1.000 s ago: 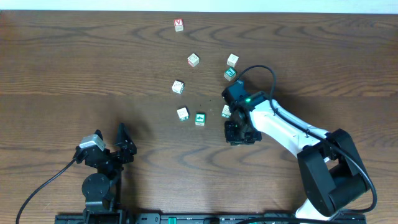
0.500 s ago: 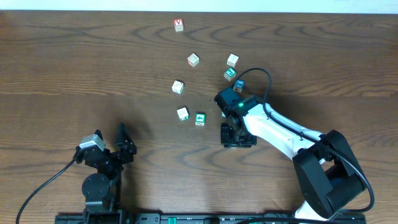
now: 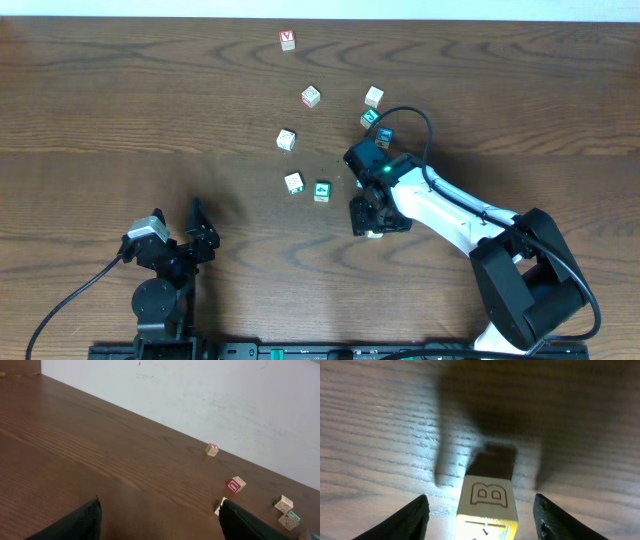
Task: Lift 3 blocks
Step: 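Carry the yellow block toward the front and set it down, then grasp the white block with red 3 using the right gripper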
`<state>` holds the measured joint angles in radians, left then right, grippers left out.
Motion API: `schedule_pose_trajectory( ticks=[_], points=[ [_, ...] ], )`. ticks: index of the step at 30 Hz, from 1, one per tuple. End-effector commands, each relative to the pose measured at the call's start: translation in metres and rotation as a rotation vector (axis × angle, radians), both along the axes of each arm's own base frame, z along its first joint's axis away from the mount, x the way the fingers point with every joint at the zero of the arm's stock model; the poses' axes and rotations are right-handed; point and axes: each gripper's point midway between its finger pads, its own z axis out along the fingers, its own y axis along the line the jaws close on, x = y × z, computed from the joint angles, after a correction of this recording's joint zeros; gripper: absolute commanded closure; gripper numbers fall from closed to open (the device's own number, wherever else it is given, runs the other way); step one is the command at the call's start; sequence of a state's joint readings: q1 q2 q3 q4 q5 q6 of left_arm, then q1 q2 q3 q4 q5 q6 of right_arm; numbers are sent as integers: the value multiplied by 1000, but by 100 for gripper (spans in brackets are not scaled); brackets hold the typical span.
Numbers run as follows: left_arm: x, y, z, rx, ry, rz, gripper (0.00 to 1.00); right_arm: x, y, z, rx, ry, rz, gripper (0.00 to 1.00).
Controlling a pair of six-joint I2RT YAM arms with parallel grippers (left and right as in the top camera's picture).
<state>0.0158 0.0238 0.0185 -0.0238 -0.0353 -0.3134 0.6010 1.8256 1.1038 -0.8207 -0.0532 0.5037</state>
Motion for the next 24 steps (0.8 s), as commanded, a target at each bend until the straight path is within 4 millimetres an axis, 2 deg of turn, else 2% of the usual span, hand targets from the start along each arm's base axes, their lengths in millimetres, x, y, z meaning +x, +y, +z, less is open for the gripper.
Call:
schedule_pose_trajectory(
  ticks=[1, 6, 9, 15, 24],
  points=[
    [-2, 2, -18, 14, 61, 11, 24, 6, 1, 0, -9, -26, 64, 32],
    [-2, 2, -18, 14, 62, 11, 24, 28, 8, 11, 23, -86, 26, 29],
    [-2, 2, -18, 14, 61, 11, 24, 48, 19, 17, 76, -160, -21, 26],
    [-2, 2, -18, 14, 61, 11, 24, 74, 34, 25, 149, -260, -97, 32],
    [-2, 2, -18, 14, 61, 11, 25, 96, 20, 23, 86, -354, -273, 35]
  ],
)
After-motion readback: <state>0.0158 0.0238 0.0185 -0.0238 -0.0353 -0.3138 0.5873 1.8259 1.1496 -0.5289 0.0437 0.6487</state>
